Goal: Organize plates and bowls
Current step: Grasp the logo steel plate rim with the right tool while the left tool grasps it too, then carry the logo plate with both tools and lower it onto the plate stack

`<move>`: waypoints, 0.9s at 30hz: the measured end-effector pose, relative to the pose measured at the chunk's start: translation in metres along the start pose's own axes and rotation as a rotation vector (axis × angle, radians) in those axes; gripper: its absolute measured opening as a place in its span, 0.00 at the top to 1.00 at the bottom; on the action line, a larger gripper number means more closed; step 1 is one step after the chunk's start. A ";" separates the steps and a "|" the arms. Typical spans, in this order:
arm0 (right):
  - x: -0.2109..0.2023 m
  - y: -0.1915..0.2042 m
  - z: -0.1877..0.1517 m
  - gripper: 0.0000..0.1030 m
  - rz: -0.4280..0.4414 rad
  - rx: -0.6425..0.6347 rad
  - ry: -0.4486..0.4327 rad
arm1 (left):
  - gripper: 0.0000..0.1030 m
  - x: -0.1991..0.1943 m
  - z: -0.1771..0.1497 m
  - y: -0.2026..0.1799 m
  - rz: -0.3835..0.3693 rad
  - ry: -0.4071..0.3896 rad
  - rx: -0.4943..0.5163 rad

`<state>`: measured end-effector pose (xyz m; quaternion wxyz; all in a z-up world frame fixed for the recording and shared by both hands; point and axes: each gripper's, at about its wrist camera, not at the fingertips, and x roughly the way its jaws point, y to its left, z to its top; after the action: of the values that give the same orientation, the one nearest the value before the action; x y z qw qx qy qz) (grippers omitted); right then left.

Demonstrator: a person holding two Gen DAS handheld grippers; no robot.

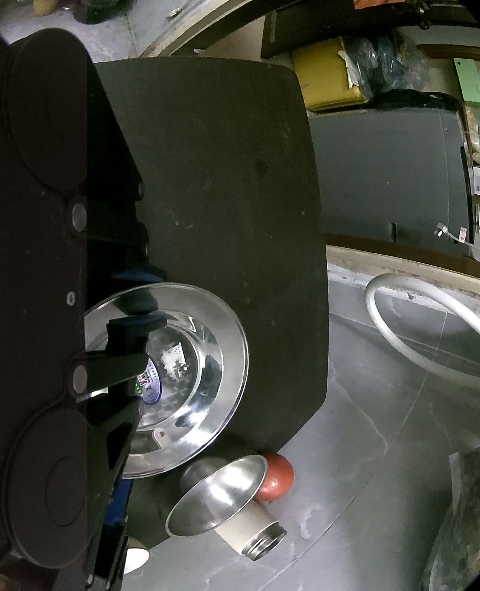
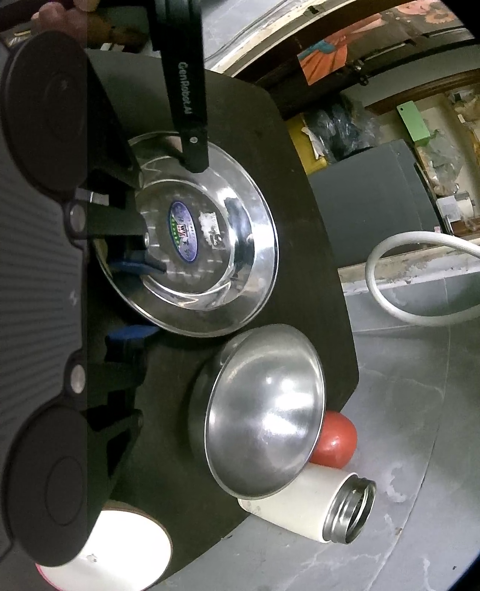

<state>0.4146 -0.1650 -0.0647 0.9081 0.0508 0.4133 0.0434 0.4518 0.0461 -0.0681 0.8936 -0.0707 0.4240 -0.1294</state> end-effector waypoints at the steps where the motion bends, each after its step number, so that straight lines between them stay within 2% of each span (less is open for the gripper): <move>1: 0.000 0.000 0.000 0.70 0.001 -0.001 0.001 | 0.81 0.000 -0.001 0.000 0.000 -0.001 0.001; 12: -0.014 0.002 -0.004 0.71 0.044 -0.028 -0.024 | 0.81 -0.022 -0.014 0.000 0.020 -0.034 -0.003; 27: -0.065 0.000 -0.001 0.71 0.144 -0.149 -0.081 | 0.81 -0.087 -0.034 -0.024 0.090 -0.147 -0.071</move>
<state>0.3711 -0.1731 -0.0166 0.9199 0.0146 0.3671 0.1368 0.3682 0.0482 -0.0200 0.9241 -0.0923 0.3644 -0.0684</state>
